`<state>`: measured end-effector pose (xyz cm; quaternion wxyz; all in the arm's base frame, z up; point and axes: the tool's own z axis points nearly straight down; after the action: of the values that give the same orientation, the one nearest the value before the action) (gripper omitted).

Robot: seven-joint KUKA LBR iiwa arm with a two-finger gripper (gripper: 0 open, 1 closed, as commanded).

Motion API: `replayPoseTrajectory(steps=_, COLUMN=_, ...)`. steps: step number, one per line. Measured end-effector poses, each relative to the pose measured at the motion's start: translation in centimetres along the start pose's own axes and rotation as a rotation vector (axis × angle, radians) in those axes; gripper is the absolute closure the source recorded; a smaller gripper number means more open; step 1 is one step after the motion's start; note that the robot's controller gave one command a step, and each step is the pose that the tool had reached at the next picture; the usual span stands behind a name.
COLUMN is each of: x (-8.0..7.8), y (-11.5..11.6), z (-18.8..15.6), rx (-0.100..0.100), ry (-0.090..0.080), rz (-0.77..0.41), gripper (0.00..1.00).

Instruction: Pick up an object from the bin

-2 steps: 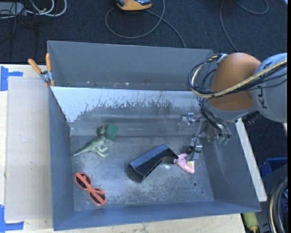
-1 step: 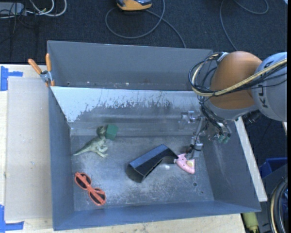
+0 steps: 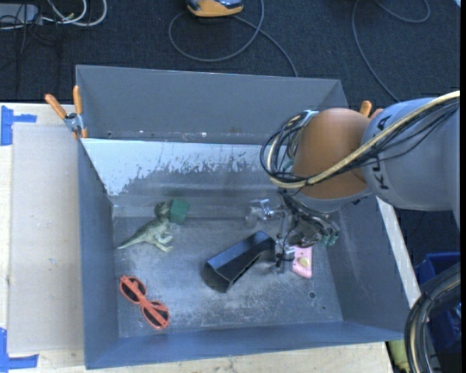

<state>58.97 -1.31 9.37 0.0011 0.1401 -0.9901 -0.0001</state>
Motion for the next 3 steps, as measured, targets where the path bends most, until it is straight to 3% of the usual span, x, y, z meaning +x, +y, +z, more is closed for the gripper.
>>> replayPoseTrajectory(steps=1, x=-0.8, y=2.1, z=-1.4, rx=-0.004, ry=0.005, rz=-0.043, gripper=0.0)
replayPoseTrajectory(steps=2, x=-1.7, y=2.6, z=-3.5, rx=0.001, ry=-0.003, rz=-0.085, gripper=0.0)
replayPoseTrajectory(steps=3, x=-1.9, y=4.6, z=2.6, rx=-0.006, ry=0.007, rz=-0.279, gripper=0.0)
